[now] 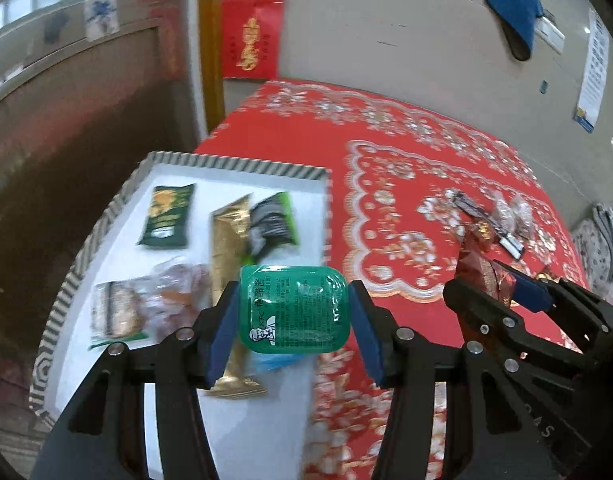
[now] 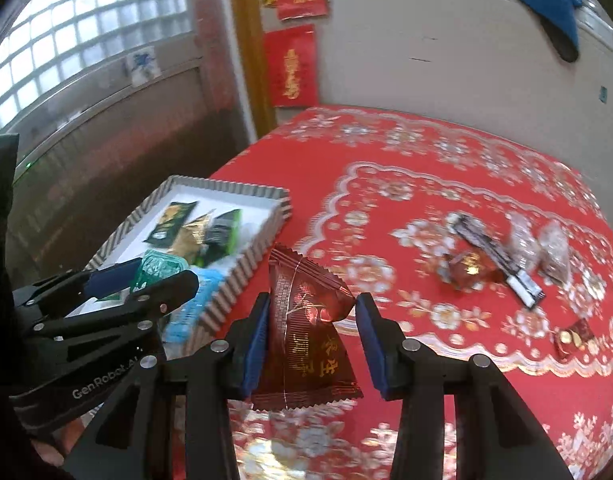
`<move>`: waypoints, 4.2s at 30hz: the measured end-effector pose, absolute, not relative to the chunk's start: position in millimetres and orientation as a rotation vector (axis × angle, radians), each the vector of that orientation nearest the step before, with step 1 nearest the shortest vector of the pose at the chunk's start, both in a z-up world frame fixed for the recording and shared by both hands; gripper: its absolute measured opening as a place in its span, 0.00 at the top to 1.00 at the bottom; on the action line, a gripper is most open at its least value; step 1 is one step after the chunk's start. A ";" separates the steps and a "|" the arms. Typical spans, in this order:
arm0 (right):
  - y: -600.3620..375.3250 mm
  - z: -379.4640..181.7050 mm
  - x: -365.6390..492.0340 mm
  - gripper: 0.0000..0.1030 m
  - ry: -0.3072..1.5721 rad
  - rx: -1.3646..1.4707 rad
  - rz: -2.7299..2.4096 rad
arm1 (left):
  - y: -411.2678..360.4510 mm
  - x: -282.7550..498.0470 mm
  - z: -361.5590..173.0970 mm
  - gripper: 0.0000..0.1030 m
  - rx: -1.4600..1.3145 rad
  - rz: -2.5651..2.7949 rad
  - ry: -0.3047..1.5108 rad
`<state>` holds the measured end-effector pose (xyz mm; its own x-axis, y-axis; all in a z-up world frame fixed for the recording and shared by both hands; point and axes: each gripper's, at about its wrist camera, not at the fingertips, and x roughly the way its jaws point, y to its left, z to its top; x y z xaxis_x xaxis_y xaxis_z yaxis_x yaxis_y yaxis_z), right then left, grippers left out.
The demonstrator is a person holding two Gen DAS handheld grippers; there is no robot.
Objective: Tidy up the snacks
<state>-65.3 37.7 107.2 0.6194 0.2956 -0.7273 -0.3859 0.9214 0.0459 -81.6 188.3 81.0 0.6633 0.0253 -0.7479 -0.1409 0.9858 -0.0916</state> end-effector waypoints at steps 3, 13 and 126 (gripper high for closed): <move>55.9 105.5 -67.2 0.58 0.820 -0.135 0.429 | 206.2 -88.0 76.5 0.49 -0.164 0.124 0.846; 104.8 97.0 -76.8 0.58 0.839 -0.184 0.522 | 255.8 -110.3 64.6 0.49 -0.203 0.208 0.852; -86.7 78.8 -64.6 0.18 0.865 0.075 0.206 | 86.6 -51.6 67.3 0.28 -0.073 -0.014 0.844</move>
